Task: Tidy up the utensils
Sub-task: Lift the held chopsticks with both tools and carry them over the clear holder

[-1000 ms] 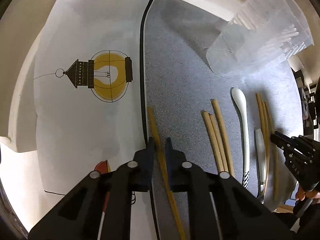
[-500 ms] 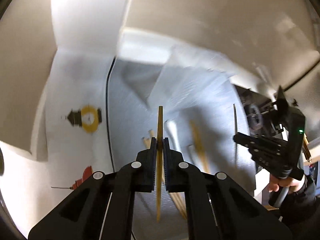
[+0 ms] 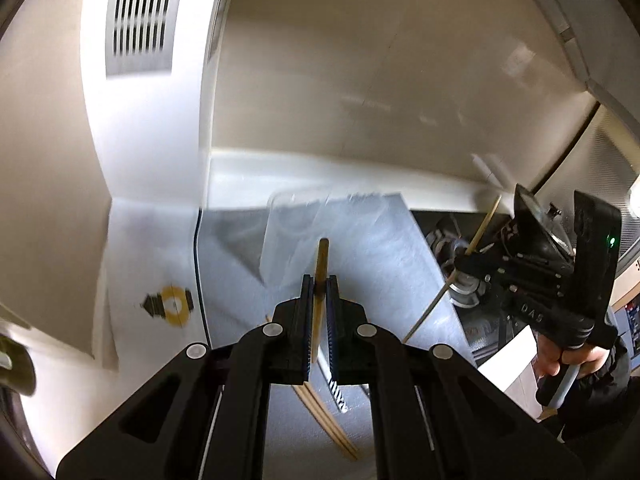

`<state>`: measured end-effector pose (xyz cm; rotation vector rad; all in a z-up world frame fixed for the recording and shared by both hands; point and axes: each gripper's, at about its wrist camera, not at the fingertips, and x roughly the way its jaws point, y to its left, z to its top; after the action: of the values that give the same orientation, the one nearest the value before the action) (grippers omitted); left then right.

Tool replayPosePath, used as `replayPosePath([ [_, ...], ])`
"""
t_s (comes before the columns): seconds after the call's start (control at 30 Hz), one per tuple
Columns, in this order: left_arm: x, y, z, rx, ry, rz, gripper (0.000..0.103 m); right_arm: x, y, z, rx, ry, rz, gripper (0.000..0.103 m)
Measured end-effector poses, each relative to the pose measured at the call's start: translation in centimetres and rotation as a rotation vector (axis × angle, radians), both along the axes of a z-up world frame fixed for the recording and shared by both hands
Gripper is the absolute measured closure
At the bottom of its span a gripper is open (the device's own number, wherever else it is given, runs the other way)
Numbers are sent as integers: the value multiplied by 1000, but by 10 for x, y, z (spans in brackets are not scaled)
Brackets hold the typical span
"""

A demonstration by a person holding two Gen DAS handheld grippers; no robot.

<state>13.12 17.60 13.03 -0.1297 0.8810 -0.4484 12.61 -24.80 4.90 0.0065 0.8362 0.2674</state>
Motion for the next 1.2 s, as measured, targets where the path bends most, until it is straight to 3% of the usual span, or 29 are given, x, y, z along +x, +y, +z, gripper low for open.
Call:
replayPosePath([
  [0.23,9,-6,52,5,-106,-2,97,16,4,64,7,-167,7,96],
  [0.47,36,-25,95,21,-263,12,97,39,11,99,31,-276,-7,96],
  [0.57,49,-36,99,30,-298,21,97,51,15,107,30,-334,-16,96],
  [0.63,59,-43,96,40,-304,27,97,63,17,105,27,-367,-32,96],
  [0.8,87,-54,69,73,-252,50,97,85,22,79,13,-341,-38,96],
  [0.93,103,-58,42,100,-184,64,97,97,27,48,-2,-270,-41,96],
  [1.2,117,-67,2,170,-133,89,97,108,28,8,-2,-161,-50,92],
])
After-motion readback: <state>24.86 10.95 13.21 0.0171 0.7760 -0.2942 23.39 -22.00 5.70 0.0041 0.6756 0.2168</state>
